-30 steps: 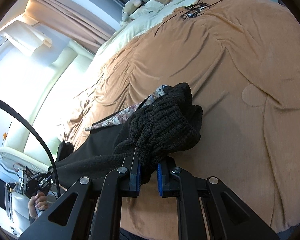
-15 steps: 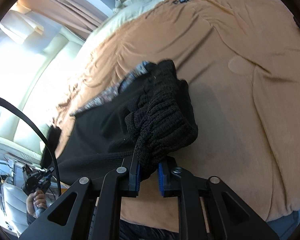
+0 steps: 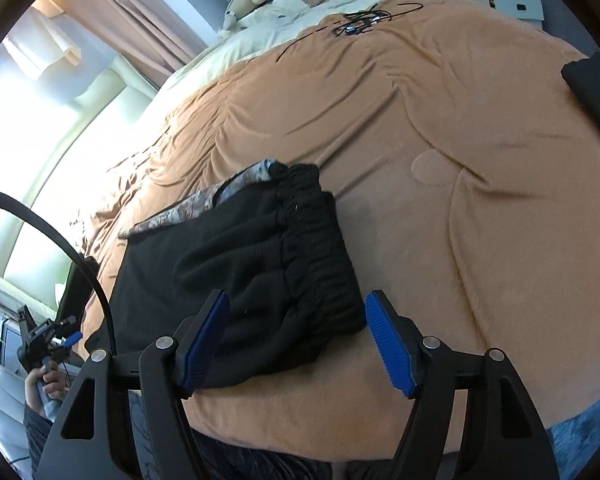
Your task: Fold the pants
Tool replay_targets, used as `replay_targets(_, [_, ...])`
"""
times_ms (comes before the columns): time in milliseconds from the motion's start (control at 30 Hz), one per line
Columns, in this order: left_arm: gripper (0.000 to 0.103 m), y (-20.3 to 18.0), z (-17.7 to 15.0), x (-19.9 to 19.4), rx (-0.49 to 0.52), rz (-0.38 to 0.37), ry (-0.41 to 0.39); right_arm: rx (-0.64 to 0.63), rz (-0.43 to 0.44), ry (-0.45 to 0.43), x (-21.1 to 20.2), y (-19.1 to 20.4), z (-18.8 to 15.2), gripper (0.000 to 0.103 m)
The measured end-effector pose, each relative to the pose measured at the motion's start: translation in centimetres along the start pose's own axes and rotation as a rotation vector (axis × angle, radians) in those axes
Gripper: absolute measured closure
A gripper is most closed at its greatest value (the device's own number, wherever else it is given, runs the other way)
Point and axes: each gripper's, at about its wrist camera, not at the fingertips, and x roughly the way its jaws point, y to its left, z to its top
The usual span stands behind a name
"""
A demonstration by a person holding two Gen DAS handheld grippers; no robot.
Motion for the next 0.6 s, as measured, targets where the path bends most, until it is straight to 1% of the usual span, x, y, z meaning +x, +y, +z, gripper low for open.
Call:
replay_targets(167, [0.046, -3.9, 2.9, 1.2, 0.121, 0.009, 0.009, -0.029, -0.009, -0.014, 0.7, 0.8, 1.6, 0.034])
replay_targets(333, [0.046, -7.2, 5.4, 2.6, 0.208, 0.018, 0.015, -0.054, -0.021, -0.007, 2.4, 1.1, 3.2, 0.034])
replay_targets(600, [0.046, -10.4, 8.4, 6.4, 0.312, 0.062, 0.026, -0.098, -0.056, 0.057, 5.7, 2.5, 5.7, 0.034])
